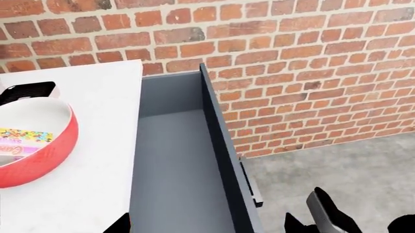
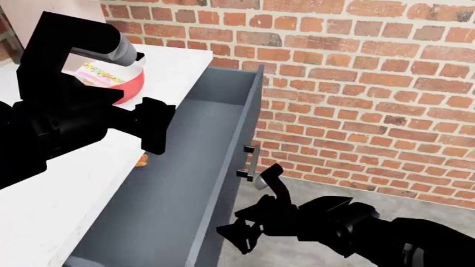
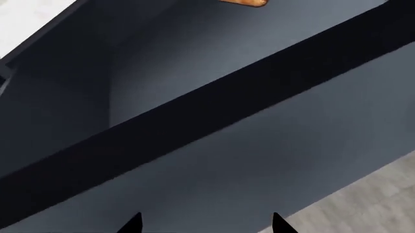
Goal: Place the bar in the bowl and close the drawer.
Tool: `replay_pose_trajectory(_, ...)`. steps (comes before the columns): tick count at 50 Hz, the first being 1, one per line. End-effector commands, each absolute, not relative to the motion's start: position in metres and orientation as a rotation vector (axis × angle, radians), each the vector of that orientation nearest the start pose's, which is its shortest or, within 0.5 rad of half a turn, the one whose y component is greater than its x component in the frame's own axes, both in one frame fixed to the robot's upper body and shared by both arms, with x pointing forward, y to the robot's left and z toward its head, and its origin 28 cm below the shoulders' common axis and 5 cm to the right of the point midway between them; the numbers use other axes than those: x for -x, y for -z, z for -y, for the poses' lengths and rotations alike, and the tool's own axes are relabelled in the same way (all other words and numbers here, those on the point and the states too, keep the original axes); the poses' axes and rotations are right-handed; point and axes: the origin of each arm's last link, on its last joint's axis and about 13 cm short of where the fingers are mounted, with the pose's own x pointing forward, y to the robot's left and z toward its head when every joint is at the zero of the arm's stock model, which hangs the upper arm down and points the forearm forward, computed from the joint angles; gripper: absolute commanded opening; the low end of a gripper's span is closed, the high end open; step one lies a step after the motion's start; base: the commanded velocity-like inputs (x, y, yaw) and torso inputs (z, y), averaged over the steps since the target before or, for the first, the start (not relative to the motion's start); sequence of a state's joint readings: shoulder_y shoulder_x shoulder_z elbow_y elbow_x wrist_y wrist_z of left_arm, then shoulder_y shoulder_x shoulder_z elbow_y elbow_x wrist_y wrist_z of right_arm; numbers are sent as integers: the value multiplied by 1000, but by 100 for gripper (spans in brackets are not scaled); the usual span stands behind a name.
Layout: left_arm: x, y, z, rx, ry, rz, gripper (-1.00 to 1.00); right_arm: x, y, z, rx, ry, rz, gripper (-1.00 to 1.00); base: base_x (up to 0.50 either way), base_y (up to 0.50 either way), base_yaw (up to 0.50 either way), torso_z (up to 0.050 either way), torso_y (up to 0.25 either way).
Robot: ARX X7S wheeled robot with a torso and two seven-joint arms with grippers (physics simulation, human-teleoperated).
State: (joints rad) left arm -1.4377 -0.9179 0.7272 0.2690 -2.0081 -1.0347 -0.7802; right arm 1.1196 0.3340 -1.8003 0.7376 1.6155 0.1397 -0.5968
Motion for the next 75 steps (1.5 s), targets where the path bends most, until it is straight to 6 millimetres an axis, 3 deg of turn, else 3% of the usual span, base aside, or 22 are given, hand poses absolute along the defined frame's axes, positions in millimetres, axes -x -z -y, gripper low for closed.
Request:
replay_pose_trajectory(1, -231, -321, -257, -100, 383, -348, 100, -352, -56, 43, -208, -1148, -719, 100, 0, 0, 0, 0, 0)
replay_pose_trajectory(22, -237, -319, -259, -100, 377, -356, 100, -347, -69, -4, -104, -1208, -743, 100, 0, 0, 0, 0, 0)
replay_pose_trajectory(43, -242, -316, -262, -95, 375, -367, 100, -347, -75, -15, -216, -1165, -639, 100, 0, 0, 0, 0, 1)
replay_pose_trajectory(50, -242, -315, -263, -88, 370, -367, 100, -341, -65, -10, -105, -1140, -735, 100, 0, 0, 0, 0, 0)
replay_pose_trajectory(61, -240, -315, -262, -85, 372, -366, 100, -353, -67, 8, -118, -1095, -733, 100, 0, 0, 0, 0, 1)
replay_pose_trajectory(75, -237, -314, -260, -90, 375, -364, 100, -305, -66, 75, -113, -960, -717, 100, 0, 0, 0, 0, 0)
